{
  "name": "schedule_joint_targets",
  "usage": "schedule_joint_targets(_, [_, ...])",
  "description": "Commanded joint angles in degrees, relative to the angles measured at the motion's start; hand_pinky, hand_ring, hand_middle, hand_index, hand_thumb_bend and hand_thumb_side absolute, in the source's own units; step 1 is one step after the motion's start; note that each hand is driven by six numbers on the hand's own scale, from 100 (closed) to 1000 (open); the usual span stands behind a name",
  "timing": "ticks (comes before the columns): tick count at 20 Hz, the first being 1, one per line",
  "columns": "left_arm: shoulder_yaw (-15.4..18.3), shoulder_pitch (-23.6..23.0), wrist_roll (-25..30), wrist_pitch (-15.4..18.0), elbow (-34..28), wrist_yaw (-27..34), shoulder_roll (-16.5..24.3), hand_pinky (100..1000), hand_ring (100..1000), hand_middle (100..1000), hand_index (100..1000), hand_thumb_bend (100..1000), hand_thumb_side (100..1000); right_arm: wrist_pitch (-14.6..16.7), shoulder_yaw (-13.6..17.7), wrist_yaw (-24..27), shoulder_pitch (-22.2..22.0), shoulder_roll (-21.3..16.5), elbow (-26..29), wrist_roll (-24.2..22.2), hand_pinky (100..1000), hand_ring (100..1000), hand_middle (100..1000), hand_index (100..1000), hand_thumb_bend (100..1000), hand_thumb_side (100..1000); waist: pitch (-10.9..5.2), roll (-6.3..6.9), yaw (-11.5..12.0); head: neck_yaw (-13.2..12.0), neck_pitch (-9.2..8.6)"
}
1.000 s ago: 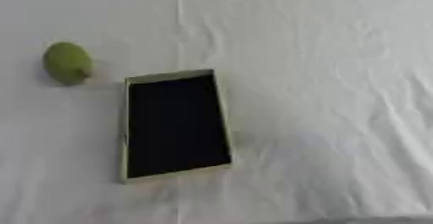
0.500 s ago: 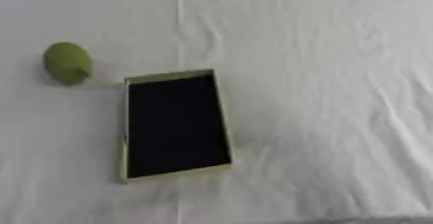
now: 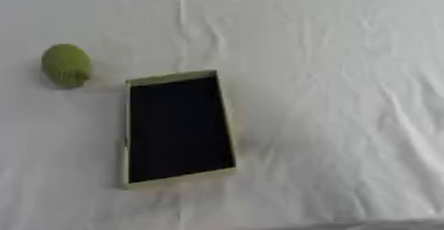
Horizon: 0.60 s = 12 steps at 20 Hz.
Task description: Pick up objects on the table and place them in the box.
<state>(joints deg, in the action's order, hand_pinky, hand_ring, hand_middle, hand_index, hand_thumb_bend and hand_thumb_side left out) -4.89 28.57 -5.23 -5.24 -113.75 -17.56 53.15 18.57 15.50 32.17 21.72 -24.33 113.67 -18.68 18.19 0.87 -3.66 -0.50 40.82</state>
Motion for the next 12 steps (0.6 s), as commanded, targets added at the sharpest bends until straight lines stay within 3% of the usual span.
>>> schedule_joint_targets(1, [-0.5,1.4,8.1,-0.3,-0.8,-3.2,3.5,782,774,771,896,418,287,-0.1,0.1,-0.1,0.8,-2.0,0.9,-0.2,840,725,632,814,100,564,-0.93,0.06,-0.2,-0.2,0.06])
schedule_joint_targets(3, [-1.0,2.1,13.3,0.7,-0.8,-5.1,3.9,791,780,774,895,434,259,-0.1,0.1,-0.1,0.8,-2.1,0.9,-0.2,840,725,631,814,100,565,-0.96,0.08,-0.3,-0.2,0.08])
schedule_joint_targets(5, [-1.4,2.6,17.0,1.7,-0.8,-6.3,4.2,786,770,757,882,480,139,-0.1,0.1,-0.1,0.8,-2.1,0.9,-0.2,840,726,631,814,100,567,-0.97,0.1,-0.3,-0.3,0.16])
schedule_joint_targets(7, [-1.6,2.8,19.5,2.2,-0.8,-7.2,4.4,790,771,756,878,511,100,-0.1,0.1,-0.2,0.7,-2.1,0.9,-0.2,840,726,631,814,100,567,-0.96,0.12,-0.3,-0.4,0.2])
schedule_joint_targets(12, [-1.8,2.3,23.9,3.0,-0.8,-6.8,5.2,798,777,761,878,618,100,-0.1,0.1,-0.2,0.7,-2.1,0.9,-0.2,840,727,631,814,100,569,-0.96,0.2,-0.3,-0.4,0.23])
